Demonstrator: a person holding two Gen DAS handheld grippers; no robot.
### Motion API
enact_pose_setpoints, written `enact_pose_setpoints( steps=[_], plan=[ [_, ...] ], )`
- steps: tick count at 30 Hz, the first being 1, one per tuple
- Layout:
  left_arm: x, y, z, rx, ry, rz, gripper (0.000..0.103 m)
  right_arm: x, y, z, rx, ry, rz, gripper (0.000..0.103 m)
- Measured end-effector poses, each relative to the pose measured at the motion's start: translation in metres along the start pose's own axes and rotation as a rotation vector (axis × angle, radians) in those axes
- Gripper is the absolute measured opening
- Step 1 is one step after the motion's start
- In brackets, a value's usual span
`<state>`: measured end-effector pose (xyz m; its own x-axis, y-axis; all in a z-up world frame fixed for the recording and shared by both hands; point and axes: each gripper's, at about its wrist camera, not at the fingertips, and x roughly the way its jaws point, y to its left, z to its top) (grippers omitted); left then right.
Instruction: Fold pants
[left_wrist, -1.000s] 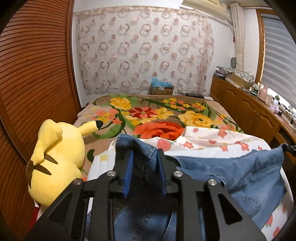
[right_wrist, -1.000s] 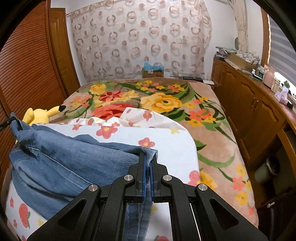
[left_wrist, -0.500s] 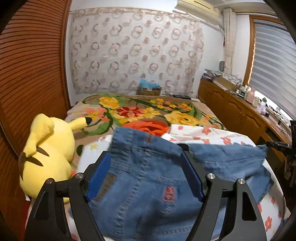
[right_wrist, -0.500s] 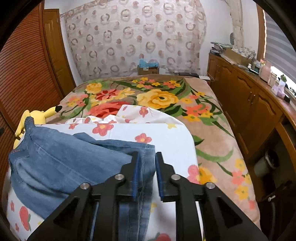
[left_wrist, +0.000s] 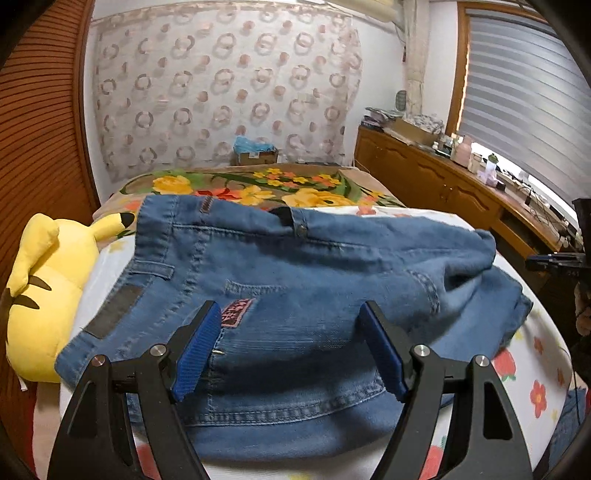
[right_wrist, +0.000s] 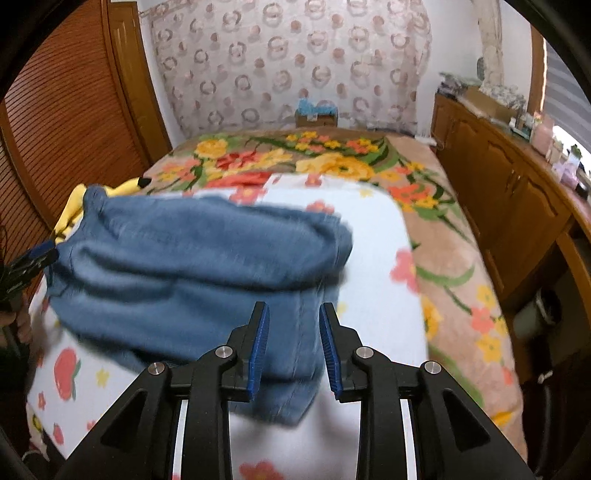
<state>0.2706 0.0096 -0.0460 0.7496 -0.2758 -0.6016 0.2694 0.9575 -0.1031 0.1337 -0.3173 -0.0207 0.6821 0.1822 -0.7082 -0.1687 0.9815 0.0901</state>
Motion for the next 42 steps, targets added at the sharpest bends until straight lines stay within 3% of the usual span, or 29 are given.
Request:
enact_pose_setpoints(
  steps=[5,16,17,18,23,26,29,37,42],
  plan=[
    [0.007,0.001,-0.004,0.003,0.012,-0.009,0.078,0.016,-0.005,-0.012,0.024,0.063,-0.007,0.029],
    [0.014,0.002,-0.009,0.003,0.032,-0.014,0.078,0.041,-0.006,-0.002,0.043,0.133,-0.001,0.029],
    [0.014,0.002,-0.01,0.001,0.032,-0.015,0.078,0.041,-0.006,0.0,0.038,0.135,0.001,0.025],
    [0.014,0.001,-0.01,0.001,0.032,-0.014,0.078,0.04,-0.005,0.0,0.033,0.135,0.001,0.015],
    [0.012,0.0,-0.01,0.002,0.018,-0.013,0.078,0.022,0.003,-0.004,0.003,0.072,-0.01,0.007],
    [0.001,0.004,-0.012,-0.01,-0.041,-0.013,0.078,-0.001,0.005,-0.003,-0.005,0.015,-0.007,0.005],
    [-0.01,0.01,-0.013,-0.028,-0.099,-0.004,0.078,-0.021,0.011,-0.01,-0.031,0.009,-0.032,0.005],
    [-0.004,0.016,-0.011,-0.039,-0.083,0.005,0.078,-0.017,0.015,-0.034,-0.025,0.08,-0.035,0.005],
    [-0.001,0.016,-0.013,-0.026,-0.071,0.019,0.078,-0.02,0.012,-0.015,-0.016,0.04,-0.057,0.021]
  ],
)
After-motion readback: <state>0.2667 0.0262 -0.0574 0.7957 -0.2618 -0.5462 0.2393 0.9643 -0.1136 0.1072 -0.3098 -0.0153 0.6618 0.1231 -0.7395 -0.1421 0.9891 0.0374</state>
